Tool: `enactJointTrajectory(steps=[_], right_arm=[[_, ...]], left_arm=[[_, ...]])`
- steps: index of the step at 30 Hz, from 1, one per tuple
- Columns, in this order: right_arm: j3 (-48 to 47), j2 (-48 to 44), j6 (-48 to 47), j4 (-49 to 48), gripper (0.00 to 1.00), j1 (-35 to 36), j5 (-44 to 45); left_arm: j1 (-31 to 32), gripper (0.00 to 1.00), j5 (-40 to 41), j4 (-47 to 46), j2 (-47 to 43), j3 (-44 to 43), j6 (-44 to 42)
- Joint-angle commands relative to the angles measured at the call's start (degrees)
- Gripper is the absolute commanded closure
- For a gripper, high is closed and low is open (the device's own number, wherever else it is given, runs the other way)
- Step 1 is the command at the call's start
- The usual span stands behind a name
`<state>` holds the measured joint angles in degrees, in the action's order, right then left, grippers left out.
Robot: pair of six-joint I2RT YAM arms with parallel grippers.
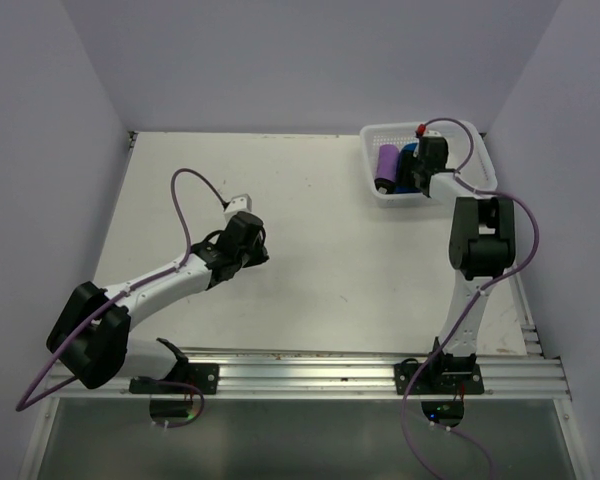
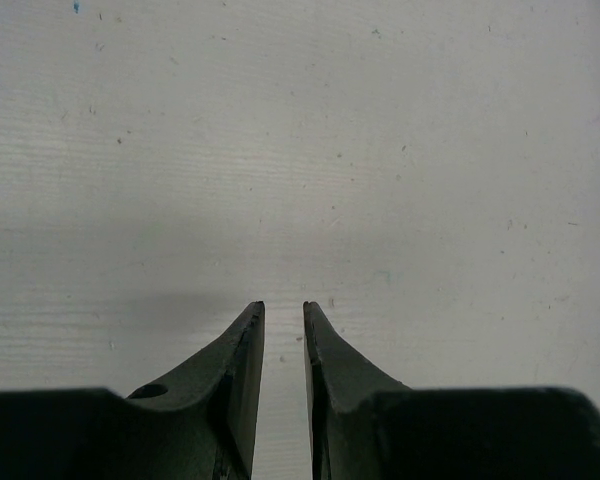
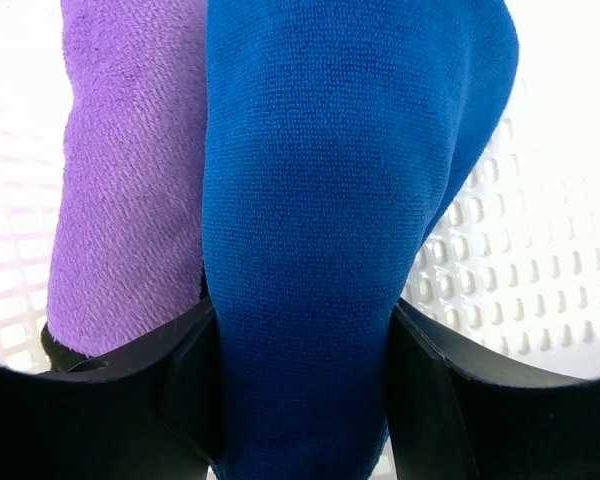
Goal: Roll the towels
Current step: Place the rolled towel into the container
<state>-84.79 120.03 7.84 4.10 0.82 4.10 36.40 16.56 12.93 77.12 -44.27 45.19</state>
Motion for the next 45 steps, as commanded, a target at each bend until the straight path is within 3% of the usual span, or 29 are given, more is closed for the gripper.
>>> enactJointTrajectory(steps=[1,11,20,25,28,31,35,38,39,42,44,45], right_arm=[[-1.87,-5.5,0.51,1.35,0.42,-0.12,2.14],[0.07,-9.72,0.95,-0.49,0.31,-0.12,2.23],[-0.73,-10.51,1.48,0.12,0.28,-0.12,0.74],[3.84,-14.55,2.27,-3.92,0.28,0.32,-1.37],[10.77,-19.47,2.97,-14.01,0.22,1.2,-1.37],[16.67,-23.69,3.41,-21.75,0.01,2.43,-0.32],[25.8,-27.38,1.75,-35.44,0.01,4.54,0.12],[35.72,-28.71,-4.12,-54.67,0.01,7.96,0.47],[40.71,-28.62,-9.89,-65.69,0.01,9.19,0.82],[46.19,-28.79,-14.07,-75.36,0.01,15.51,3.98],[45.69,-34.29,-11.72,-66.47,0.01,17.1,3.55],[42.64,-36.86,-8.57,-50.75,0.01,17.81,2.77]], left_arm=[[-0.37,0.74,-0.38,-2.38,-0.66,-1.61,-0.72],[-0.28,0.75,0.14,-1.5,-2.77,-1.43,0.16],[-0.37,0.75,0.49,-0.18,-3.03,-1.87,-0.1],[-0.28,0.74,0.76,0.17,-3.73,-3.01,-1.24],[-0.28,0.74,1.63,0.69,-5.4,-3.54,-2.38],[-0.37,0.73,2.51,1.31,-7.42,-3.8,-3.26],[-0.37,0.72,2.95,2.19,-9.44,-3.63,-3.88],[-0.28,0.71,3.31,3.15,-11.02,-3.54,-3.88],[-0.37,0.71,3.39,3.76,-11.46,-3.63,-3.88],[-0.37,0.71,3.83,4.99,-13.04,-3.89,-3.97],[-0.37,0.71,4.88,5.79,-14.1,-4.42,-4.49],[-0.37,0.71,5.58,6.84,-15.32,-4.68,-4.84]])
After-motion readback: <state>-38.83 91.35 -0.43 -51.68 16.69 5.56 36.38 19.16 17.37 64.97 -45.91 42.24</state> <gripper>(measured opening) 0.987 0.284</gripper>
